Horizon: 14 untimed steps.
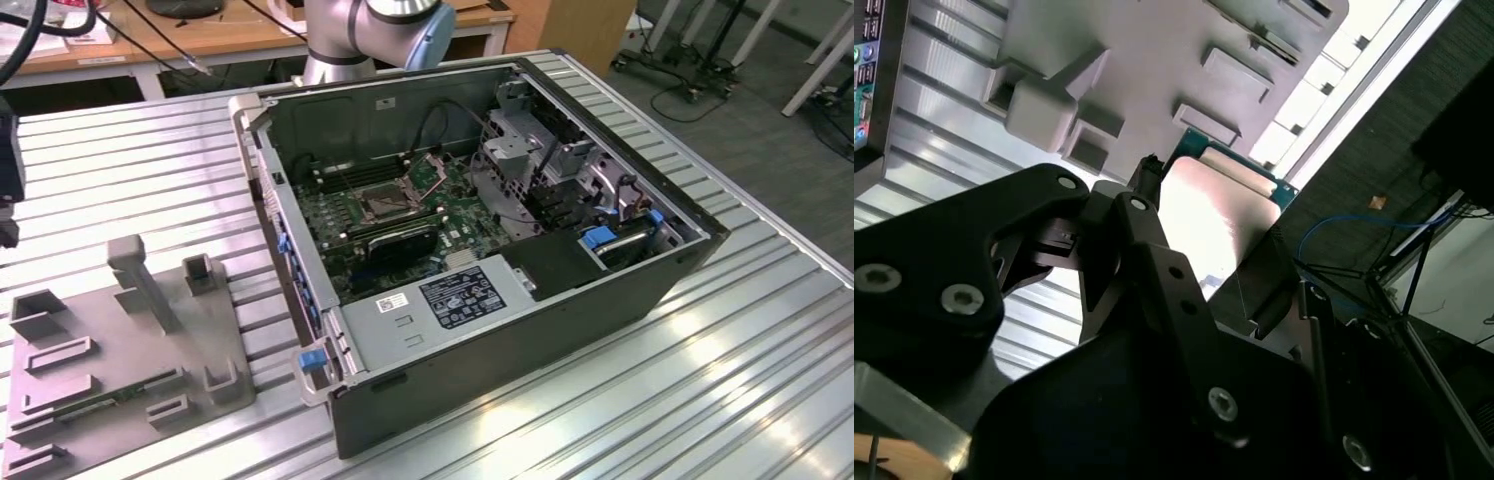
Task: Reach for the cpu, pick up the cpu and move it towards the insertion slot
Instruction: 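Pick up the cpu and move it towards the insertion slot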
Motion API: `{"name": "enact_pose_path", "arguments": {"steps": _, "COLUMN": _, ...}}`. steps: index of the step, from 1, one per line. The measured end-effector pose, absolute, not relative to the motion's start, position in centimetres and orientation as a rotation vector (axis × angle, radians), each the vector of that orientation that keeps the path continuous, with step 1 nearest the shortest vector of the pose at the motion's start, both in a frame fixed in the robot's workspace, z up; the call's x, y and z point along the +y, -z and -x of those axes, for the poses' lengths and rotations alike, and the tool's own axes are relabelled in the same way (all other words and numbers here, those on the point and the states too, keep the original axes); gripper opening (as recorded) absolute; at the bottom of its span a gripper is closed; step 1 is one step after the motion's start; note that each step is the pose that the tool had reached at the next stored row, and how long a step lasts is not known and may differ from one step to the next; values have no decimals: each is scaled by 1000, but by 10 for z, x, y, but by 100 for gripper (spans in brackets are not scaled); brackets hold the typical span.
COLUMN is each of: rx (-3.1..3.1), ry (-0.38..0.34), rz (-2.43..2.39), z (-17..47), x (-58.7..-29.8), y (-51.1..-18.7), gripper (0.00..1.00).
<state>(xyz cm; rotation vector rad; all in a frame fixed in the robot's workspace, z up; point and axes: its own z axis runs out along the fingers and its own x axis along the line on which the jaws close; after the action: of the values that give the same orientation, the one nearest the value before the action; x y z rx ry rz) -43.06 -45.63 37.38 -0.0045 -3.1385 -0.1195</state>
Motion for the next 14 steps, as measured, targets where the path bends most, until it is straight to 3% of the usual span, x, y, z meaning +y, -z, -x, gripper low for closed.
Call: {"name": "enact_pose_path", "arguments": {"steps": 14, "rx": -3137, "ry": 119, "rz": 5, "z": 418, "x": -456, "y": -374, "gripper": 55}}
